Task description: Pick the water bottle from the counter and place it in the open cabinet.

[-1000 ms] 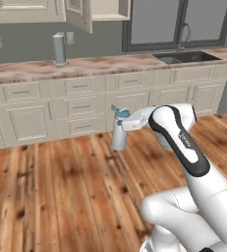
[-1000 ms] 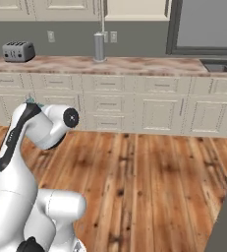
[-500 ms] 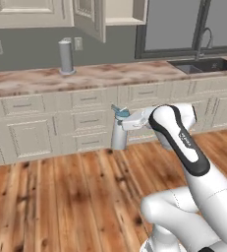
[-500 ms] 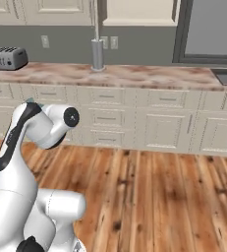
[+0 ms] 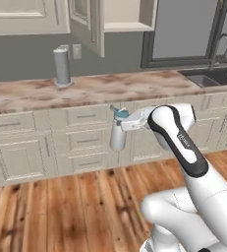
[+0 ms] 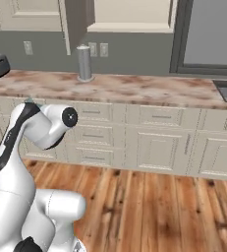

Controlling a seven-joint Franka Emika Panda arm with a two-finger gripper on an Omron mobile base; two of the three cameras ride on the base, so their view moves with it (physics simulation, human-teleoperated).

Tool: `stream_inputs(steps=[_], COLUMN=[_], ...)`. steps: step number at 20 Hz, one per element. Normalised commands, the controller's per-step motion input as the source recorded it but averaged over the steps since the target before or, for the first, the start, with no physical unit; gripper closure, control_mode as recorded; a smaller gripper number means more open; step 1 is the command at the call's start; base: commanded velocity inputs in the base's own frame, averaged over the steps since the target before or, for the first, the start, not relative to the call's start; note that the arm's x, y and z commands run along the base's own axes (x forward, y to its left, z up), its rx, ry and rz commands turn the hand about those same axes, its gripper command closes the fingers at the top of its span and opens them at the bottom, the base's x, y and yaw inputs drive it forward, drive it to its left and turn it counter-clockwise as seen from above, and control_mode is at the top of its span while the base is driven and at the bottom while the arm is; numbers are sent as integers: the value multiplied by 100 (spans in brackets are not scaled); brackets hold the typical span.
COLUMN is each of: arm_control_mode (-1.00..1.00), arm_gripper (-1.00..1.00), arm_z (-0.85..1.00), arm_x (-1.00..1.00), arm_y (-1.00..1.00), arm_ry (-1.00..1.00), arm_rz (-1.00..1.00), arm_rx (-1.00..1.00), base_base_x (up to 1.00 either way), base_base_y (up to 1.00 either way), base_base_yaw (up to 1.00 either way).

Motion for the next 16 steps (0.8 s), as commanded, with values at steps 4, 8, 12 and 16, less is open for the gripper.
stream_inputs(steps=[4, 8, 12, 16], arm_control_mode=[100, 100, 100, 100], arm_gripper=[100, 100, 100, 100], arm_z=[0, 0, 0, 0], arm_x=[0, 0, 0, 0], arm_y=[0, 0, 0, 0], arm_ry=[0, 0, 0, 0], arm_rz=[0, 0, 0, 0], arm_rx=[0, 0, 0, 0], base_base_x=[100, 100, 100, 99], base_base_y=[-100, -93, -67, -11], base_base_yaw=[10, 7, 2, 0])
